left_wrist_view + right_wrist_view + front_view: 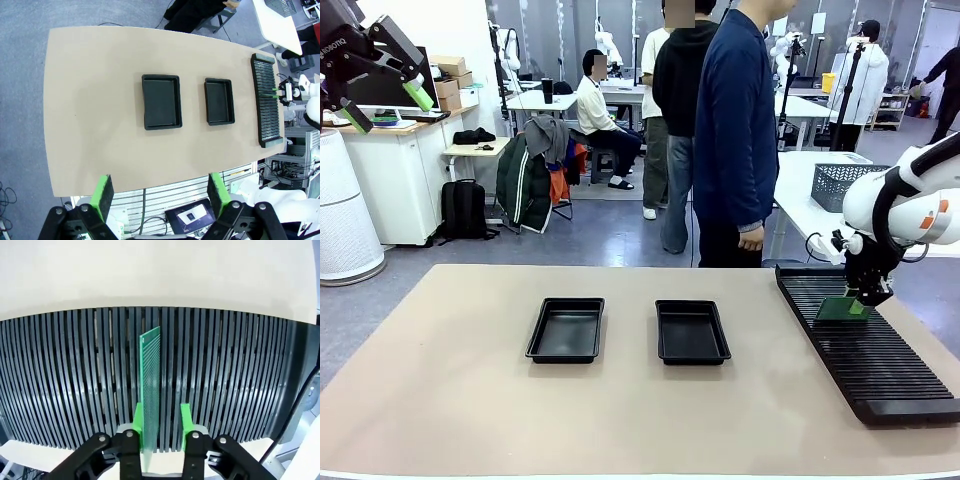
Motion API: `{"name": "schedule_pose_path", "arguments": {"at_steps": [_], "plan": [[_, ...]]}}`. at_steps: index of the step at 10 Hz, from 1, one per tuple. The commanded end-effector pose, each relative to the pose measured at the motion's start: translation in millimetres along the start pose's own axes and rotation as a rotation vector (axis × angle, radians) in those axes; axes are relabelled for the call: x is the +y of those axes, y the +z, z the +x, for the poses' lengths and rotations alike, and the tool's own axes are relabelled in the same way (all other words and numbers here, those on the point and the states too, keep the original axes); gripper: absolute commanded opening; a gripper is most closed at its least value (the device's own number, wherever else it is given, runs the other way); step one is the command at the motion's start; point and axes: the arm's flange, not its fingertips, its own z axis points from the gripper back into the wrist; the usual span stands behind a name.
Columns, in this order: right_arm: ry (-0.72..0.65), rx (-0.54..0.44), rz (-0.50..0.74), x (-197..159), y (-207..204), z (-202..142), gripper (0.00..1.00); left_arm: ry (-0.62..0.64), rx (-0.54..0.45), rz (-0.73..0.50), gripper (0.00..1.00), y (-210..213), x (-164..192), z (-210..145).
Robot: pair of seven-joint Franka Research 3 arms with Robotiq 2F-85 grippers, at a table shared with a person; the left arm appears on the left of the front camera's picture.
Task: Inspect and transfer BCBs to ESD trays.
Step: Pick up the Blank PCB from the PCB Rack and place it in the left ESD tray.
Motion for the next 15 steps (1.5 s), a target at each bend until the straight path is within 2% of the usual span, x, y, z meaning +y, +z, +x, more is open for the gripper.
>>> {"name": "schedule_pose_path", "arguments": {"at_steps": [1, 15], "plan": [[0.017, 0.013, 0.035, -6.1, 0.0, -3.0, 0.34, 0.007, 0.003, -0.005, 1.00, -1.8, 0.8, -2.2], [0.039, 0.025, 0.080, -8.2, 3.9, -0.1, 0.04, 0.007, 0.003, -0.005, 1.00, -1.8, 0.8, -2.2]]}}
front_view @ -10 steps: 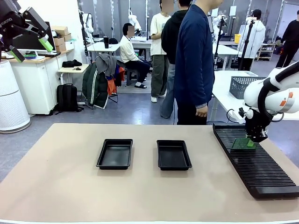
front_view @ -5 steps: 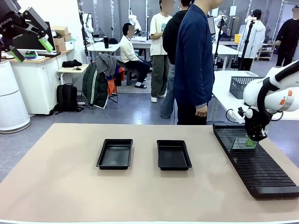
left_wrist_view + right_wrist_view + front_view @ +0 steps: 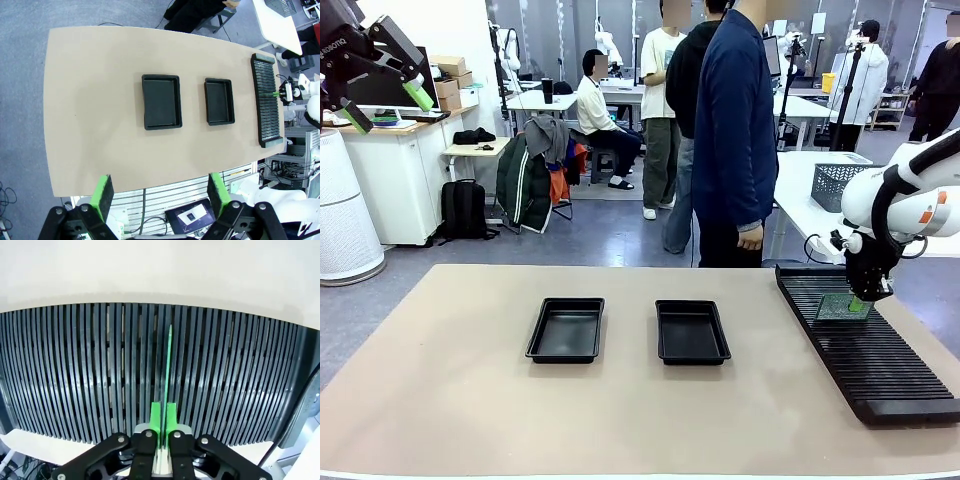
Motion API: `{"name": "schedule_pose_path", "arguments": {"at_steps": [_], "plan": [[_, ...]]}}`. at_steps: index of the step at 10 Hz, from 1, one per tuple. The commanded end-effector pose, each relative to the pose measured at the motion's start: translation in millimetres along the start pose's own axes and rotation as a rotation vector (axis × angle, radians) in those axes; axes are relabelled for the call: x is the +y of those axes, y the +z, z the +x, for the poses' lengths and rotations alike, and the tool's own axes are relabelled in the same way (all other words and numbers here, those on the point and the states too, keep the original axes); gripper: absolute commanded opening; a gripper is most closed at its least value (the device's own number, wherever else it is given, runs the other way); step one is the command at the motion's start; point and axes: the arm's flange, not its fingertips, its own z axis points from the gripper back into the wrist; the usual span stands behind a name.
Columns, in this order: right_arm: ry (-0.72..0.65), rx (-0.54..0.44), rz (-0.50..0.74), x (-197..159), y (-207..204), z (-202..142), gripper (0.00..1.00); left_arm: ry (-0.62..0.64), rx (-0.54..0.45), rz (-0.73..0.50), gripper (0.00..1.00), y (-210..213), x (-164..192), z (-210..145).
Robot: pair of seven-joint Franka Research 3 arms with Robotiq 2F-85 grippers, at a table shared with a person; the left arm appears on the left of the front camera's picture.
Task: Inspect and transfer BCBs to ESD trays.
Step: Pick up the Blank PCB from the PCB Rack and place it in the left ESD tray.
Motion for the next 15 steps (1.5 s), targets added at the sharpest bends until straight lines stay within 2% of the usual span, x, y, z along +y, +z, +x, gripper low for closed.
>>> {"name": "schedule_pose_path", "arguments": {"at_steps": [1, 2, 5, 9, 12, 15], "plan": [[0.000, 0.006, 0.025, -4.6, 0.5, -2.4, 0.03, 0.007, 0.003, -0.005, 1.00, -1.8, 0.8, -2.2], [0.001, 0.005, 0.028, -5.0, -0.4, -1.7, 0.00, 0.007, 0.003, -0.005, 1.00, -1.8, 0.8, -2.2], [0.001, 0.000, 0.028, -3.6, 3.7, -1.1, 0.00, 0.007, 0.003, -0.005, 1.00, -1.8, 0.8, -2.2], [-0.012, 0.007, 0.029, 9.0, 43.0, -1.7, 0.00, 0.007, 0.003, -0.005, 1.00, -1.8, 0.8, -2.2], [-0.026, 0.009, -0.025, 25.8, 115.1, -0.7, 0.00, 0.007, 0.003, -0.005, 1.00, -1.8, 0.8, -2.2], [-0.060, -0.007, -0.077, 55.6, 213.0, -0.6, 0.00, 0.007, 0.003, -0.005, 1.00, -1.8, 0.8, -2.2]]}}
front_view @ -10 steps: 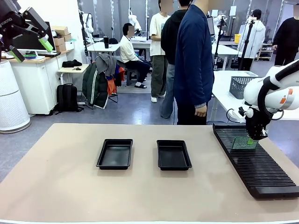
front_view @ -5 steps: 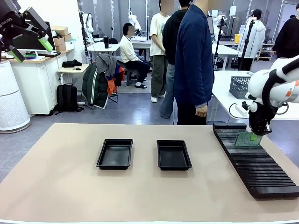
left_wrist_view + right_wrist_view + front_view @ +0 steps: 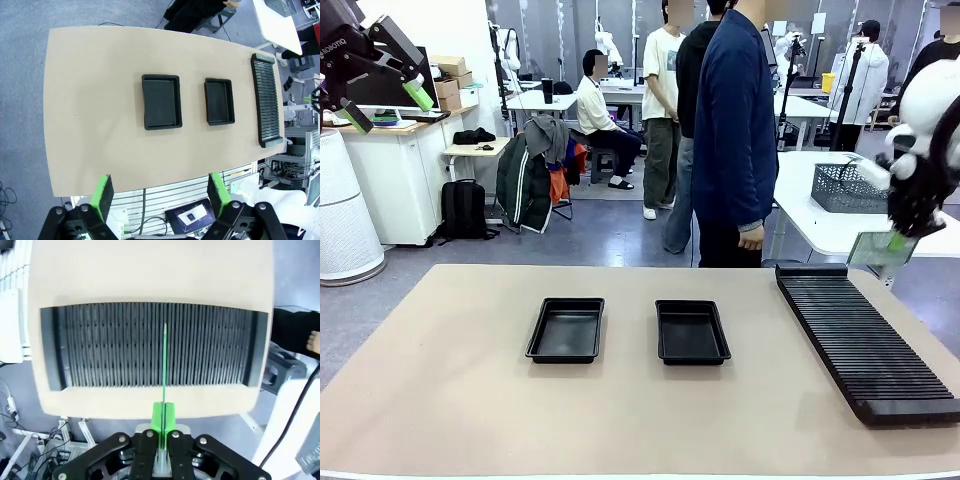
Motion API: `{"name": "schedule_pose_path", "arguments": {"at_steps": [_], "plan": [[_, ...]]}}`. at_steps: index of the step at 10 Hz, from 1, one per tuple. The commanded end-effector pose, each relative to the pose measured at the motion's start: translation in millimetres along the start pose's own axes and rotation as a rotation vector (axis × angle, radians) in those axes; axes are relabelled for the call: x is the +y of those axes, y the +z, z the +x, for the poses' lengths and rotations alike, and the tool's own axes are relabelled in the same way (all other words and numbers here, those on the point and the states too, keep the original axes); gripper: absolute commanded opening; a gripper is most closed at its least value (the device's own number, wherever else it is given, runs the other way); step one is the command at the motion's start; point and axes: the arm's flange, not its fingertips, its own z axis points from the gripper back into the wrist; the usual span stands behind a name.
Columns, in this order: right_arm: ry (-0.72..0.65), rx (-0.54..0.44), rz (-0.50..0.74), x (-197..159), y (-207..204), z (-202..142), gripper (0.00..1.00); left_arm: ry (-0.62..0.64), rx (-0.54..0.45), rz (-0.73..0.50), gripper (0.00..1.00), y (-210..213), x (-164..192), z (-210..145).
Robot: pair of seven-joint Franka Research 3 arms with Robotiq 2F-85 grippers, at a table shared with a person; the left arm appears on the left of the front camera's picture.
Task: Inspect and transfer BCBs to ESD trays.
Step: Pick up the Blank PCB from the PCB Rack and place it in the left ESD tray.
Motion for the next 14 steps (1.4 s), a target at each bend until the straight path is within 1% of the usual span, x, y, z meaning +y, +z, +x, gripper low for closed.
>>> {"name": "schedule_pose_path", "arguments": {"at_steps": [1, 3, 5, 7, 8, 14], "plan": [[-0.038, 0.012, -0.004, 9.5, 44.1, 4.4, 0.00, 0.007, 0.002, -0.005, 1.00, -1.5, 0.8, -2.3], [-0.046, 0.010, -0.002, 17.5, 80.3, 8.3, 0.00, 0.007, 0.002, -0.005, 1.00, -1.5, 0.8, -2.3], [-0.071, -0.002, -0.012, 23.5, 103.0, 5.2, 0.00, 0.007, 0.002, -0.005, 1.00, -1.5, 0.8, -2.3], [-0.067, -0.022, -0.005, 24.7, 108.7, -1.3, 0.00, 0.007, 0.002, -0.005, 1.00, -1.5, 0.8, -2.3], [-0.057, -0.009, -0.030, 27.1, 106.7, 3.3, 0.00, 0.007, 0.002, -0.005, 1.00, -1.5, 0.8, -2.3], [-0.057, -0.009, -0.030, 27.1, 106.7, 3.3, 0.00, 0.007, 0.002, -0.005, 1.00, -1.5, 0.8, -2.3]]}}
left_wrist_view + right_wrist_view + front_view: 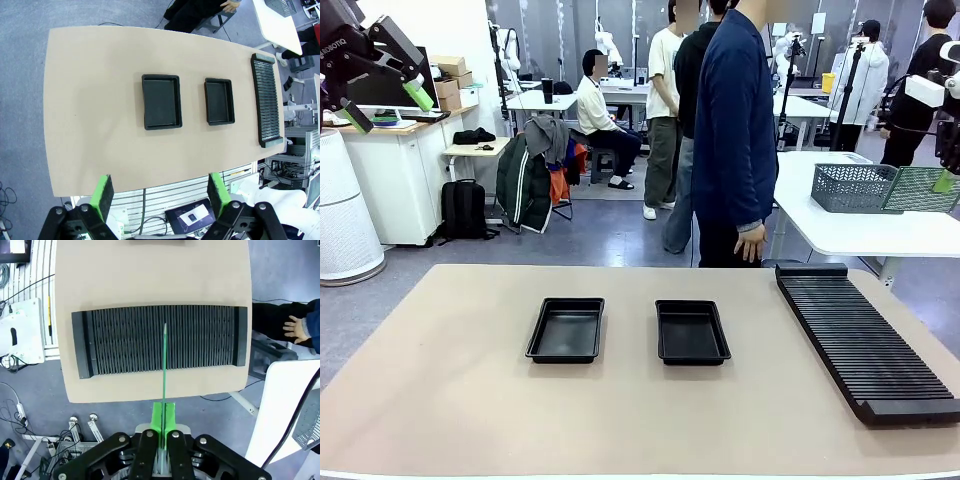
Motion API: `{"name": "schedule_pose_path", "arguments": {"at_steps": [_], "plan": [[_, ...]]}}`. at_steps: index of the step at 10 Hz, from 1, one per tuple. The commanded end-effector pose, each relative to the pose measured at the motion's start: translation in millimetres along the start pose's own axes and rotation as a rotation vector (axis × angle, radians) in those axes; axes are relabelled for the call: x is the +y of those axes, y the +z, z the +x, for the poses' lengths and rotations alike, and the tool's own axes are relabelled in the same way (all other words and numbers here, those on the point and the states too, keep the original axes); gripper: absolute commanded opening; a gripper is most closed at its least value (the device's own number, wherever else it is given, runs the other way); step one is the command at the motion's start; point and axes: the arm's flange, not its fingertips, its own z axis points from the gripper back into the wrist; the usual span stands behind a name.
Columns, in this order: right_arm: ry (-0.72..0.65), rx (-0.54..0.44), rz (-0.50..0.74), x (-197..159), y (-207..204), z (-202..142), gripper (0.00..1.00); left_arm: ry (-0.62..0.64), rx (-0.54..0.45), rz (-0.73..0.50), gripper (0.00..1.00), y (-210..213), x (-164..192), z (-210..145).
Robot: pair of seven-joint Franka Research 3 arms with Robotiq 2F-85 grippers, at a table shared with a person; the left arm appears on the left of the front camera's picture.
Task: Inspect and transfer BCBs to ESD trays.
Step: Pick up the Blank PCB from the PCB Rack and place it in the left ESD tray.
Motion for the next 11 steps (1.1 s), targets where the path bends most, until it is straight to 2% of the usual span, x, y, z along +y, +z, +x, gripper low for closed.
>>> {"name": "schedule_pose_path", "arguments": {"at_steps": [1, 3, 4, 6, 9, 11], "plan": [[-0.001, 0.005, -0.004, 0.2, -1.5, 0.9, 0.00, 0.007, 0.002, -0.005, 1.00, -1.6, 0.8, -2.2], [0.000, 0.000, 0.000, 0.0, 0.0, 0.0, 0.03, 0.007, 0.002, -0.005, 1.00, -1.6, 0.8, -2.2], [-0.064, -0.061, 0.035, -0.6, -5.7, 11.5, 0.03, 0.007, 0.002, -0.005, 1.00, -1.6, 0.8, -2.2], [-0.204, -0.122, 0.124, 4.6, -15.5, 48.4, 0.03, 0.007, 0.002, -0.005, 1.00, -1.6, 0.8, -2.2], [-0.453, -0.311, 0.239, 20.3, -38.0, 126.8, 0.03, 0.007, 0.002, -0.005, 1.00, -1.6, 0.8, -2.2], [-0.592, -0.378, 0.334, 33.1, -57.8, 189.3, 0.03, 0.007, 0.002, -0.005, 1.00, -1.6, 0.8, -2.2]]}}
